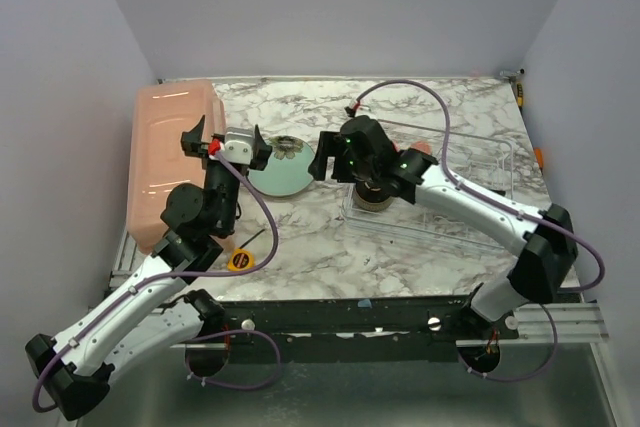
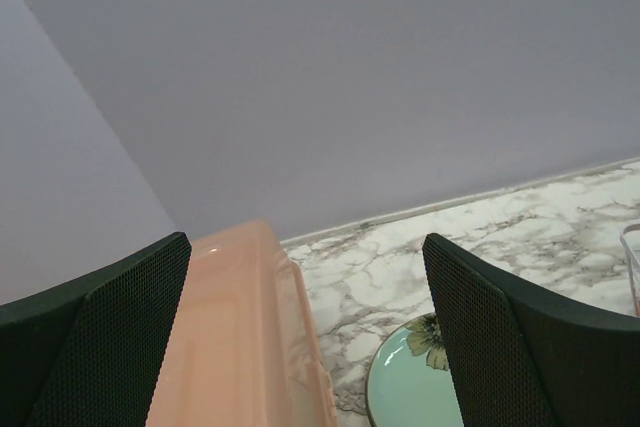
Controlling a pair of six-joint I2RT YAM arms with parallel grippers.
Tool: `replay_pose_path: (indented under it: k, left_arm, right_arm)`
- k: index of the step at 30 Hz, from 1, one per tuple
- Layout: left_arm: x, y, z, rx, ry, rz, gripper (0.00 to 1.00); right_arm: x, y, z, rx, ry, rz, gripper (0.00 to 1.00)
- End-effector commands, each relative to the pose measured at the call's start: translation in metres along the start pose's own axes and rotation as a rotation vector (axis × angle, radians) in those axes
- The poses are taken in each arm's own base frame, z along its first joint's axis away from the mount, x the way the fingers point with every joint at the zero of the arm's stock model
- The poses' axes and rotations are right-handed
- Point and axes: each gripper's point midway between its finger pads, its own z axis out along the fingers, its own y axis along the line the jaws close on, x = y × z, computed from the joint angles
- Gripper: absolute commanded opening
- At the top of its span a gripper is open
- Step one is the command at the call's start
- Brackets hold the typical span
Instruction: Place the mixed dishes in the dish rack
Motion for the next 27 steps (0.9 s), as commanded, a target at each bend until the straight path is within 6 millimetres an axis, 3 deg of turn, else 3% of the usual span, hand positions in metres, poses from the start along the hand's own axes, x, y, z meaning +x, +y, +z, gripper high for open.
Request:
replay_pose_path:
  k: [1,10,21,27]
  left_arm:
    - [-0.005,0.017,-0.004,-0.069,-0.028,-0.005,0.98]
    - [-0.006,0.016,-0.007,-0.053,-0.048,-0.029,0.98]
    - [0.006,-0.008,0.002,0.032,0.0,-0.002,0.98]
    - [0.01,-0.014,0.005,0.05,0.011,-0.001,0.98]
  right_arm:
    - [-0.01,0.005,0.036,0.05,-0.061,0.0,0.8]
    - [0.009,-0.026,0.109,0.298,-0.021,-0.052,0.74]
    - [0.036,-0.049,0.156,0.357,0.019,-0.06,0.74]
    - [0.043,-0.052,0.174,0.321,0.045,-0.012,0.71]
